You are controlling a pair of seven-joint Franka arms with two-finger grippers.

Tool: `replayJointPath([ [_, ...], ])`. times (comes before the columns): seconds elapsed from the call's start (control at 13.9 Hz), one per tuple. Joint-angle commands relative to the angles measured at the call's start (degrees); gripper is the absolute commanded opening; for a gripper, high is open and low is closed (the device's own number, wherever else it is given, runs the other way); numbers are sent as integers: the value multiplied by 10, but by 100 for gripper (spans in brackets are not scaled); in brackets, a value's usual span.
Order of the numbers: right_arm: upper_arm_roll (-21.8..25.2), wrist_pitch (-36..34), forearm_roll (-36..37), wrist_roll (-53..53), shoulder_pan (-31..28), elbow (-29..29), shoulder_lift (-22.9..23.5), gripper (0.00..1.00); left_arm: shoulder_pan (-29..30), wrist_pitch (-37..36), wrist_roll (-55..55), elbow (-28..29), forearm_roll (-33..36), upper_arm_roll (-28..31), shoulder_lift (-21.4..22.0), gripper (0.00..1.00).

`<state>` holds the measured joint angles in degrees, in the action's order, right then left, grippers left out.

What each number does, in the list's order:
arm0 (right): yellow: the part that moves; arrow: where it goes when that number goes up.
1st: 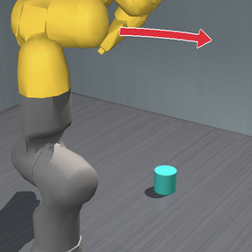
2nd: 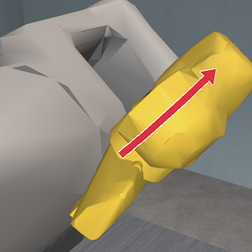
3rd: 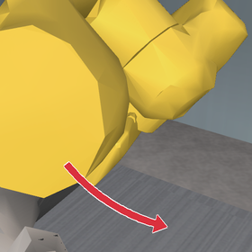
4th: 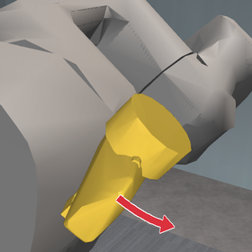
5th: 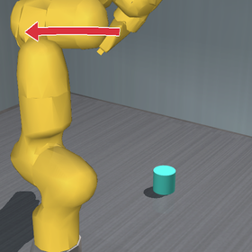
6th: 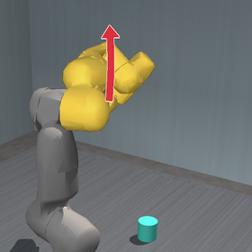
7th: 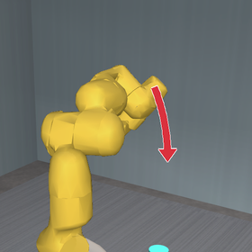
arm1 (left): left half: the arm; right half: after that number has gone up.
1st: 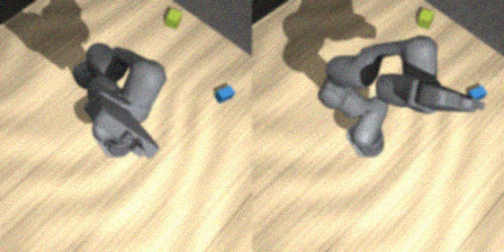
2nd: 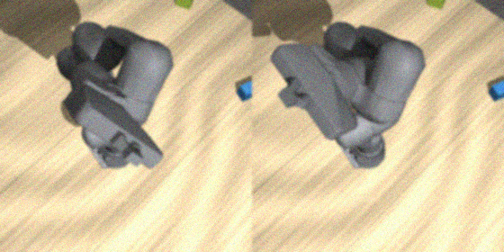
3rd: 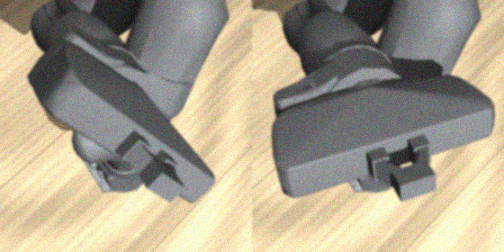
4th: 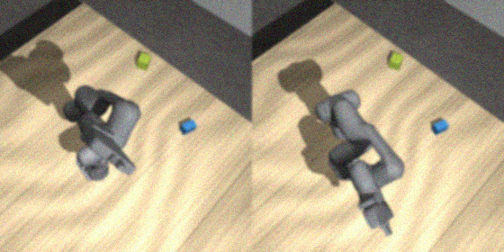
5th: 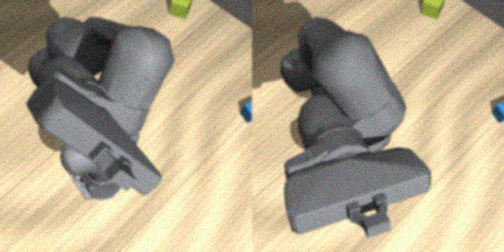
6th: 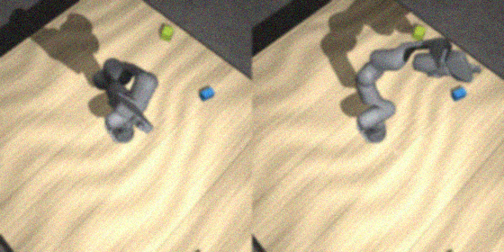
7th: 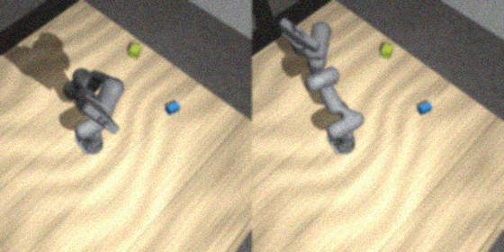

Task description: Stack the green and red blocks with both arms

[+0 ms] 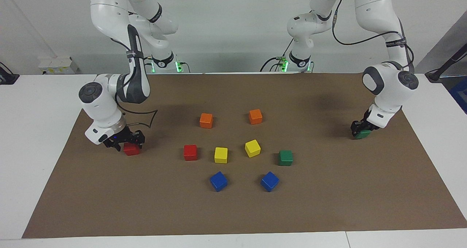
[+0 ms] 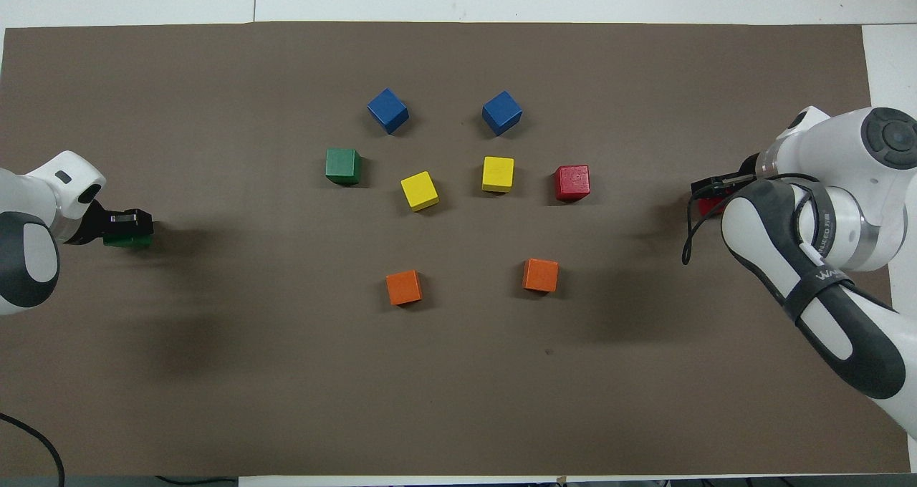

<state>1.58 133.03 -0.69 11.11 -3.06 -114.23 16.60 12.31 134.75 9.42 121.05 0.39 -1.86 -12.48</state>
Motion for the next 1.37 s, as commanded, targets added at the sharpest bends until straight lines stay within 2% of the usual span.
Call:
replayJointPath([
  [0.0,-4,-107,2,-1,-5,65,-24,100,6,19,32,21,-3,-4,12,0],
  [0.22,-8,-257,2,-48,10,193,-30,100,7,21,42,22,-3,-4,6,0],
  [0.36,-7,-326,5,-115,59,284,3,100,7,21,42,22,-3,-4,5,0],
  [0.72,-8,-292,20,-279,163,300,39,100,7,56,58,45,-3,-3,2,0],
  [0.94,-8,-259,19,-289,187,303,73,100,7,56,59,46,-3,-3,1,0],
  [1.01,-8,-239,18,-291,189,303,77,100,6,56,62,44,-3,-3,1,6],
  [1.08,-8,-220,16,-292,195,296,80,100,4,50,67,39,-3,-3,0,99],
  [1.3,-10,-182,15,-292,206,267,85,100,-4,-10,72,-6,-1,-3,-1,100],
])
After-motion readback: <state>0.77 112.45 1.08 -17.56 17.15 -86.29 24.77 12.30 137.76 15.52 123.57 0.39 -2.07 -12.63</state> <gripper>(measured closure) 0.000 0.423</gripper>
